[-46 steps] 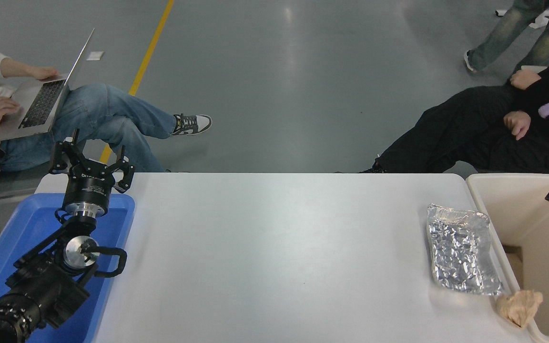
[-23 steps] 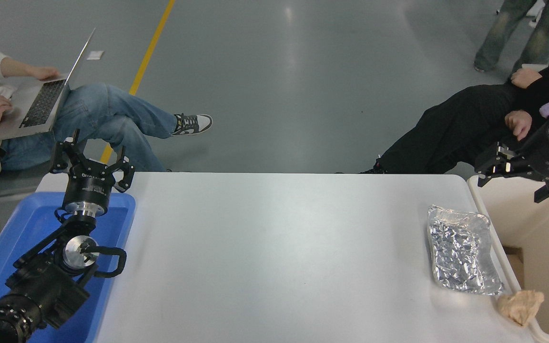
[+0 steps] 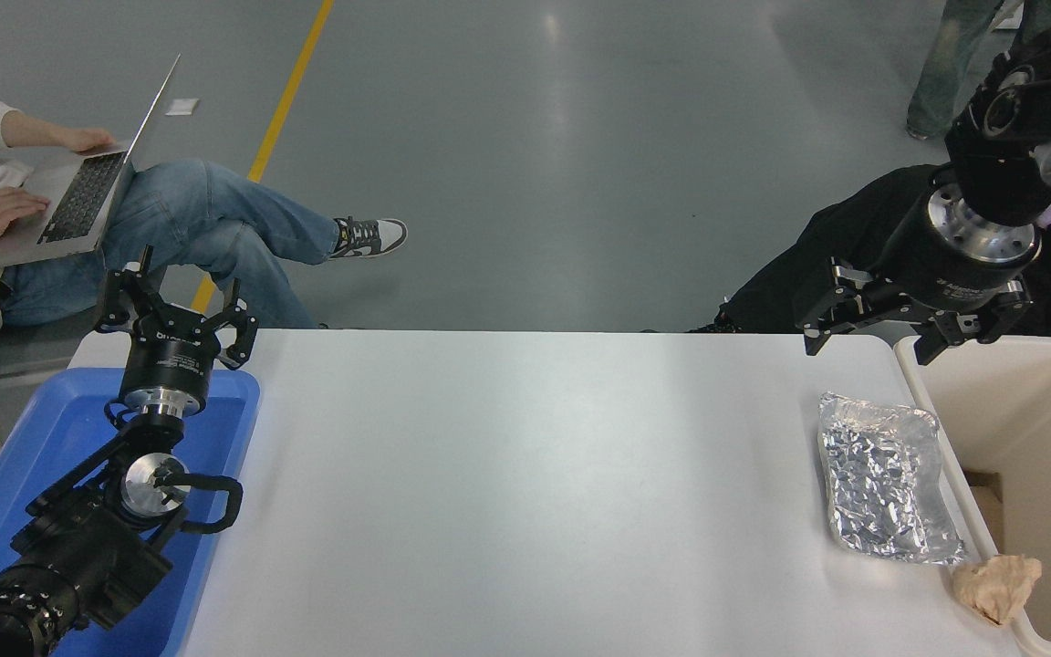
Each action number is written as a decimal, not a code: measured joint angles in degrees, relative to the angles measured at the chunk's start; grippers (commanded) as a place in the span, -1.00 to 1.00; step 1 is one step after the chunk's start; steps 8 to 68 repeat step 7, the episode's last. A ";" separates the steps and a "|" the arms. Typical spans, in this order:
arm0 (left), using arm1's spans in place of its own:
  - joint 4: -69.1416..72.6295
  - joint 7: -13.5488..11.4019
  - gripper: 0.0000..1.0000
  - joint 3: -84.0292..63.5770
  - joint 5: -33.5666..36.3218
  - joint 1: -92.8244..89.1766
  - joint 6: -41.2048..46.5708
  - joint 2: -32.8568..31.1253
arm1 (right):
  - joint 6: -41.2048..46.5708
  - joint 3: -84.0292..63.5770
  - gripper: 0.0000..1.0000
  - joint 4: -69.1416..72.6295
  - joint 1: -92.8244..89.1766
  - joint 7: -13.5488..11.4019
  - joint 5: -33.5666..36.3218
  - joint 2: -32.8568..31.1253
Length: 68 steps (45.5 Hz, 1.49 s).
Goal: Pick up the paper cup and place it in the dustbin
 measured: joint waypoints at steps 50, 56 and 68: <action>0.00 0.00 0.98 0.00 0.00 0.00 0.00 0.00 | 0.20 0.56 1.00 0.14 0.72 0.04 0.46 0.39; 0.00 0.00 0.98 0.00 0.00 0.00 0.00 0.00 | 0.20 0.56 1.00 0.14 0.72 0.04 0.46 0.39; 0.00 0.00 0.98 0.00 0.00 0.00 0.00 0.00 | 0.20 0.56 1.00 0.14 0.72 0.04 0.46 0.39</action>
